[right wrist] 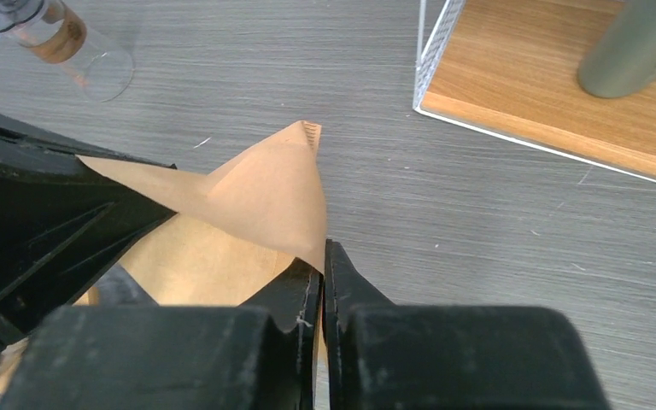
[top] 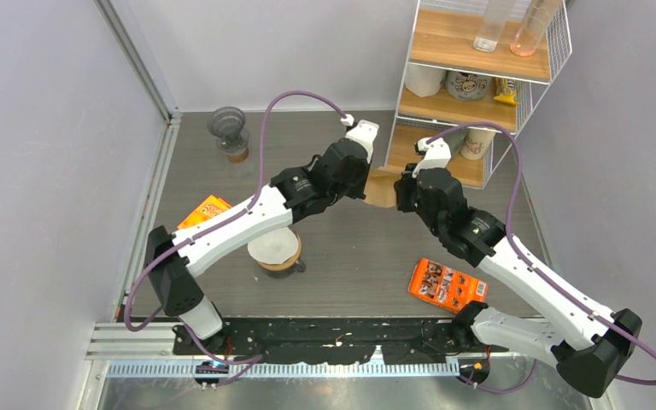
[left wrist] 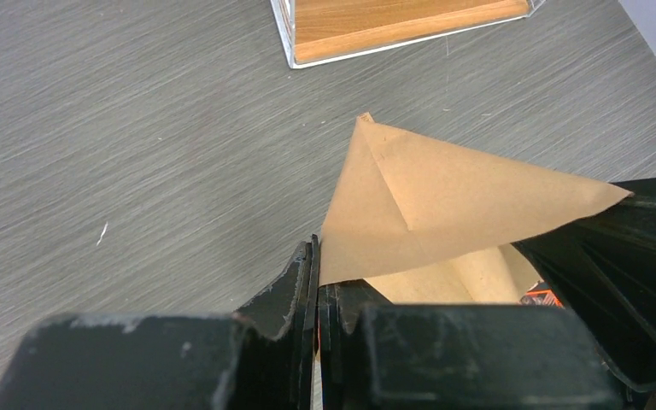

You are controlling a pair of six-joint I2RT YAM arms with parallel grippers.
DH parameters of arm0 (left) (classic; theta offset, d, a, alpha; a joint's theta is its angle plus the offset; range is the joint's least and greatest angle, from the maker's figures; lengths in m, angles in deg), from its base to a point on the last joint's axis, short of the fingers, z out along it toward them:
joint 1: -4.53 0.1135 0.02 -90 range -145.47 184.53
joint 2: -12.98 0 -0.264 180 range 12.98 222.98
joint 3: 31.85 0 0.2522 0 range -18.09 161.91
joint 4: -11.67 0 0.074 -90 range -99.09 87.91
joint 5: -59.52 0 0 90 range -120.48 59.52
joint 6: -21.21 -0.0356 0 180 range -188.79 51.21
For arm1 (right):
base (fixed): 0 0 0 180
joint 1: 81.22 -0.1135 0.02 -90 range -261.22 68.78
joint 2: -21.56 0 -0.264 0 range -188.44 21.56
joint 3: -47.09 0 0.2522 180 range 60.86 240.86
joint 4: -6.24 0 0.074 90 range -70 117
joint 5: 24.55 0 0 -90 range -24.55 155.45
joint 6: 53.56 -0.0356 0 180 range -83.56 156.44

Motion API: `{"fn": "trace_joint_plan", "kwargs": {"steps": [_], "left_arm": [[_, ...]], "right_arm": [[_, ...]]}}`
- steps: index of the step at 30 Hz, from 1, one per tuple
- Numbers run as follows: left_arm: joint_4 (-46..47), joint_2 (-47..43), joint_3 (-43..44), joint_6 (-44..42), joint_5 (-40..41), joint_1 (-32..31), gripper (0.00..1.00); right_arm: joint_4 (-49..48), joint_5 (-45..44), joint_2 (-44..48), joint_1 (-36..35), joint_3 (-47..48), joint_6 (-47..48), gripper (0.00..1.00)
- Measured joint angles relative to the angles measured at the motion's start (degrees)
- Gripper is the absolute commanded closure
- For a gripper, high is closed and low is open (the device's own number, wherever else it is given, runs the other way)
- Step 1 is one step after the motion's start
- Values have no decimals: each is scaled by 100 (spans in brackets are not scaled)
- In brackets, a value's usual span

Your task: Place the coffee filter in the dripper

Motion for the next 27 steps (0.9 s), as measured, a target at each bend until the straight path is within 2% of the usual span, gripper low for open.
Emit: {"fn": "trace_joint_plan", "kwargs": {"steps": [4,8,15,16,20,21,22,27], "left_arm": [[2,-52,0,-9,15,0,91],[2,-63,0,-28,31,0,100],[-120,-61,85,-164,122,0,100],[-160,-61,129,-184,162,0,100],[-382,9,476,-297,328,42,100],[-444,57,608,-330,354,74,100],[-498,98,728,-354,391,125,100],[-881,179,1115,-529,667,590,100]], "right_arm": [[-4,280,0,9,0,0,79],[-2,487,-2,9,0,-11,62],[55,686,74,11,2,31,27],[59,719,116,11,2,50,25],[-7,907,494,11,-15,107,3],[-50,922,610,11,-37,127,0],[-116,920,748,11,-79,138,3],[-310,654,1261,11,-389,210,4]]}}
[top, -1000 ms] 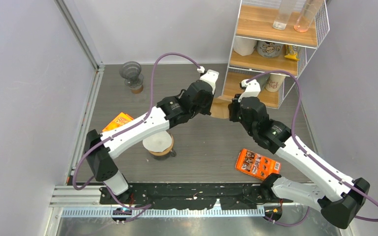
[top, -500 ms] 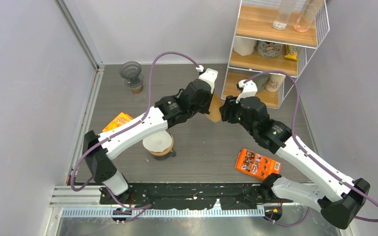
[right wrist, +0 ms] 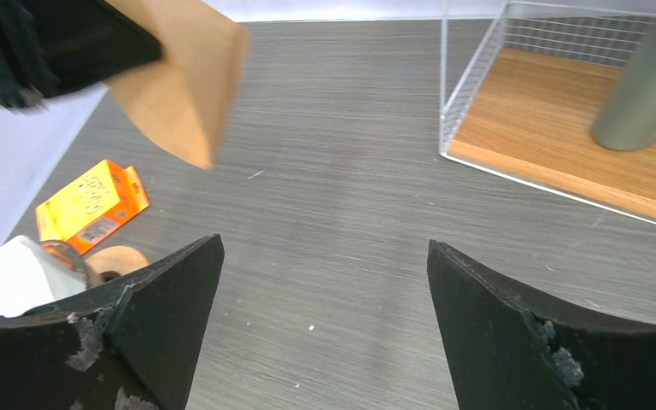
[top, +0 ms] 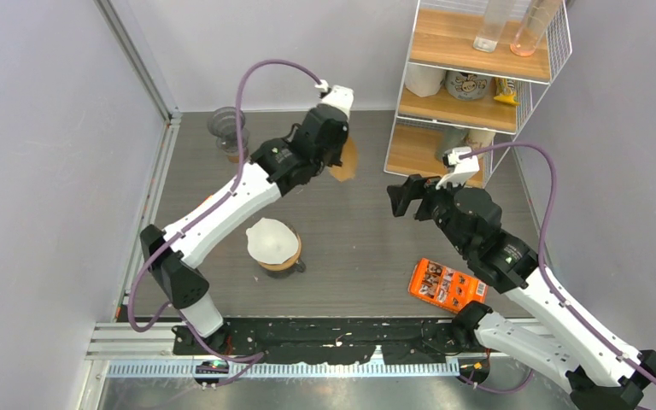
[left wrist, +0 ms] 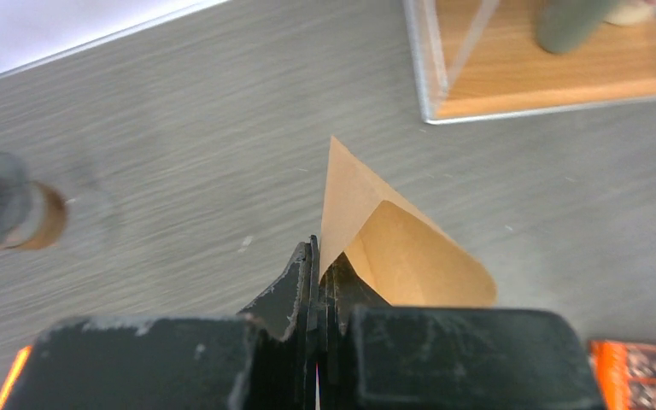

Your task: Place the coffee filter in the dripper

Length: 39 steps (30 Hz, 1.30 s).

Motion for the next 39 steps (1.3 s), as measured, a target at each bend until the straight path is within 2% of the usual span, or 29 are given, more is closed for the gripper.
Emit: {"fn": "trace_joint_plan", "kwargs": {"steps": [11,23,32,39], "left_arm": [[-535,-7,518,-420,236,1792,100],[-780,-105,507,-1718,-1082,3866,100],[-772,-39,514,-1928,-1567,4308,100],[-774,468,693,-1875,-1978,4566,100]], "right_arm": [[-50,-518,-229,103,-127,175,4],[-33,-511,-693,146,-31,372,5],[-28,-483,-831,149,133,378,3],[13,-461,-896,151,177,378,3]]}}
